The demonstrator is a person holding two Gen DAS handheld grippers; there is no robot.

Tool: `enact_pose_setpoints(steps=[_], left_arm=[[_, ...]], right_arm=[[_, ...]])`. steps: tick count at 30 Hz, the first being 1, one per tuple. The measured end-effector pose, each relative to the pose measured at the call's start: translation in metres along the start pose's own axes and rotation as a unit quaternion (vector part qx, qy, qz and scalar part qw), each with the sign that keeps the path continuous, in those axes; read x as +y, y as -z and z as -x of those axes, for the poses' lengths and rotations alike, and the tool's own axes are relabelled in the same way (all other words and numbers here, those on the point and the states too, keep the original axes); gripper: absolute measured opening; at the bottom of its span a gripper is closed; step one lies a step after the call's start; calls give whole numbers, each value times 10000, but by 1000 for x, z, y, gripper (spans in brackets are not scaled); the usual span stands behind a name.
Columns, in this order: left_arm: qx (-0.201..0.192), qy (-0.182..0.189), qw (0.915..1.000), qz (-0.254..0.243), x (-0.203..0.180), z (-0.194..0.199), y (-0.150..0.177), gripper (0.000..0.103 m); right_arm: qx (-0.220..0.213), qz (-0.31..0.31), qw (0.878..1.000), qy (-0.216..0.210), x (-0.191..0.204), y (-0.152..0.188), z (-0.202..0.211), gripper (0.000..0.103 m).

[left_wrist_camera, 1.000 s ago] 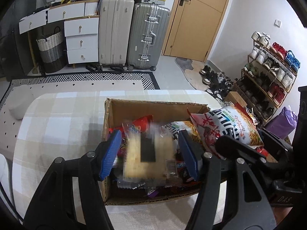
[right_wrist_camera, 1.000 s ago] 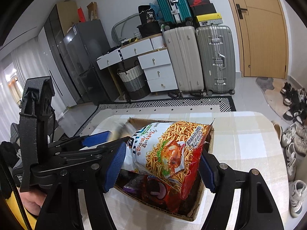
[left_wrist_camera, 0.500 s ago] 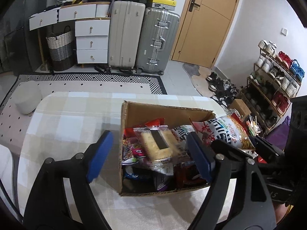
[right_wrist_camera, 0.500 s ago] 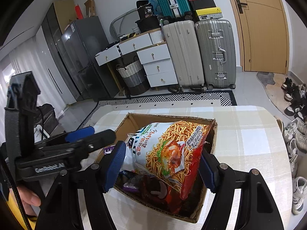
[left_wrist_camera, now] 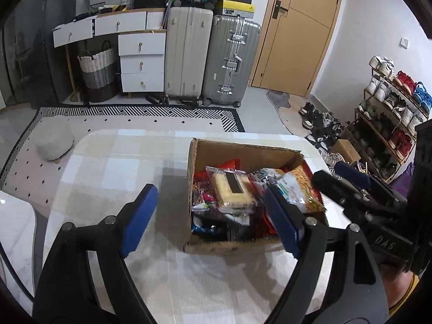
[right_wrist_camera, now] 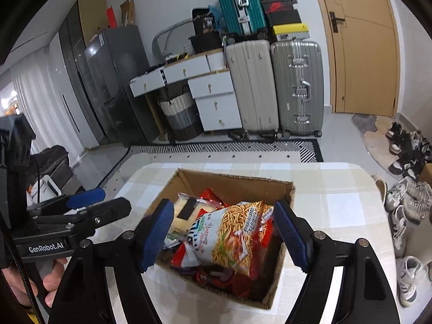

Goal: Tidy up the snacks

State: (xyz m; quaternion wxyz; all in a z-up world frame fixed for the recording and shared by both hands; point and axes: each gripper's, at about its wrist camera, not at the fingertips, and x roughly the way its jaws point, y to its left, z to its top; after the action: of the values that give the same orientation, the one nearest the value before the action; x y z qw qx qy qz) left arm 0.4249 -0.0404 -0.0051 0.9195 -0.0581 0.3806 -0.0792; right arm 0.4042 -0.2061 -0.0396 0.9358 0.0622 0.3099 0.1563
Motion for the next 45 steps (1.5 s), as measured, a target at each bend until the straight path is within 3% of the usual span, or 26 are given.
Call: enact_pose_setpoints(steps=[6, 11, 15, 17, 18, 30, 37, 45], left_arm=[[-221, -39, 9997, 16, -11, 52, 20, 81], [-685, -288, 9972, 9, -19, 112, 42, 83], [-1198, -858, 9891, -38, -27, 169, 68, 89], [-1351, -1162, 9840, 79, -27, 195, 84, 102], [-1457, -1244, 9813, 174, -26, 207, 93, 102], [-2059, -1331, 9693, 197, -28, 328, 196, 102], [-2069, -1306, 9694, 198, -21, 333, 224, 102], [-2244, -1033, 9690, -6, -9, 267, 227, 102]], right_arm=[[-365, 104, 9993, -54, 11, 4, 56, 81], [-784, 375, 9962, -113, 35, 24, 118, 83], [-1217, 550, 9909, -193, 51, 51, 168, 91], [-1437, 777, 9865, -111, 60, 70, 187, 96], [-1481, 832, 9855, -39, 62, 79, 194, 96], [-2078, 863, 9742, -193, 96, 167, 279, 101], [-2154, 768, 9734, -156, 92, 186, 278, 102], [-1886, 656, 9798, -74, 66, 184, 230, 102]])
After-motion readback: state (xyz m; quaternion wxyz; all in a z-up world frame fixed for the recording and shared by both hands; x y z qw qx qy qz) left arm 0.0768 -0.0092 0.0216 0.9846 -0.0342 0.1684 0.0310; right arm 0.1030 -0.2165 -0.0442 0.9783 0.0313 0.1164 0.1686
